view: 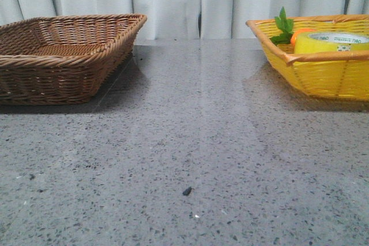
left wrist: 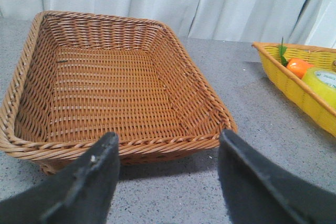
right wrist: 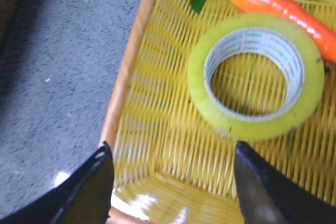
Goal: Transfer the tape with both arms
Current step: 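Reach the right gripper into the yellow basket and grasp the yellow tape roll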
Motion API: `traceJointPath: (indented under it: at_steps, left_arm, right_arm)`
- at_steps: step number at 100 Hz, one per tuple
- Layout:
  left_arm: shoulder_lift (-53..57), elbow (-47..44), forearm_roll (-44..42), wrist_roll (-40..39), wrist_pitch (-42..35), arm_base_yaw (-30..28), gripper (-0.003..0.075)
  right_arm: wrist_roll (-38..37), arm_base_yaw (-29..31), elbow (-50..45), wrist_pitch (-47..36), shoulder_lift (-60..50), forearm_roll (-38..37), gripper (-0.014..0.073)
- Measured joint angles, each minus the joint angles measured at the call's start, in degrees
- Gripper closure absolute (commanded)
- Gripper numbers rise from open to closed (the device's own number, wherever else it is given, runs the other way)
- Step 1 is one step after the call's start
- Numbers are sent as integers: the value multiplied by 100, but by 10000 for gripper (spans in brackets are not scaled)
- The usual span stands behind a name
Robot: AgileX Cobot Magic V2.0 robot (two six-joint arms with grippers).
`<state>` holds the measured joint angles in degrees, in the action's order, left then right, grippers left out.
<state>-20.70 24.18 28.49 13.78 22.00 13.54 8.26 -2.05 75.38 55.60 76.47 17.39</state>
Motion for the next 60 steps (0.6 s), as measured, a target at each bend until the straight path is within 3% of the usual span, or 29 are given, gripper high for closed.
traceJointPath:
  at_steps: [16, 52, 60]
  left_arm:
    - [0, 0, 0, 9, 0, 0, 335]
    - [0, 0, 0, 9, 0, 0, 335]
    - [-5, 0, 0, 9, 0, 0, 335]
  right_arm:
    - [27, -11, 438, -57, 769, -38, 191]
    - [35, -94, 470, -540, 1893, -97, 192]
    - [35, -151, 470, -576, 2059, -132, 251]
